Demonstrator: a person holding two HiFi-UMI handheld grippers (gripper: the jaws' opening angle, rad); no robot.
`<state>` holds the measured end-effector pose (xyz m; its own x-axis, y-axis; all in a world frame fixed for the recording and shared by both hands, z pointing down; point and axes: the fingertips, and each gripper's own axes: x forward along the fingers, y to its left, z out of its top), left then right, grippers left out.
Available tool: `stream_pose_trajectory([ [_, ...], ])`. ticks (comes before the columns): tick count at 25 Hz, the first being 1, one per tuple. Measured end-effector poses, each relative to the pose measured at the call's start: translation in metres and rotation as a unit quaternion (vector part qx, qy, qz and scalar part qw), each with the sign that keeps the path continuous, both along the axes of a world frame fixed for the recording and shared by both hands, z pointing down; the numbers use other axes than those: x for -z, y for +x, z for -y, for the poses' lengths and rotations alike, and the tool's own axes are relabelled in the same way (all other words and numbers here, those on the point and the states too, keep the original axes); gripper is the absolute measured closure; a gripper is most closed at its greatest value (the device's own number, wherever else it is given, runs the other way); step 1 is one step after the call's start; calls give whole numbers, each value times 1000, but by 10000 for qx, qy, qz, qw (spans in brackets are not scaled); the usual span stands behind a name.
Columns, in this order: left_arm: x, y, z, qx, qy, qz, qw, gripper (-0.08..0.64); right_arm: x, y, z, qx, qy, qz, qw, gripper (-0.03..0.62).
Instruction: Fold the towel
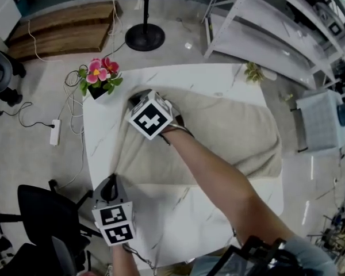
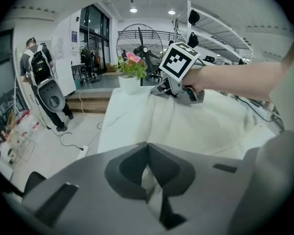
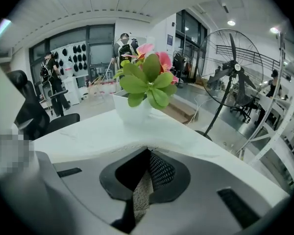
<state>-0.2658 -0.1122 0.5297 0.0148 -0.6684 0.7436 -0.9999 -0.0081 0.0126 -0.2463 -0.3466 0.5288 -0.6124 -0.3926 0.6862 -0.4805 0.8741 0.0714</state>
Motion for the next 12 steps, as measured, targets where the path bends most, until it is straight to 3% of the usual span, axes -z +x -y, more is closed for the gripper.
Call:
stream_pose_trajectory([
  [3,0,-22,1,97,-25,178,9998,551,12,-17,0,203,180,121,9996,557],
  [6,-3,-25,3,76,-7,276,9996,551,38,-11,-13,156,132,595,9980,504],
  [9,-5,-24,3,39,-43,368,9993,551,78,25,-33,-79,194,1076,9940,497],
  [12,-6,-25,2,-8,-47,424,9991,551,105,83,-52,-444,325,1293,9901,497],
])
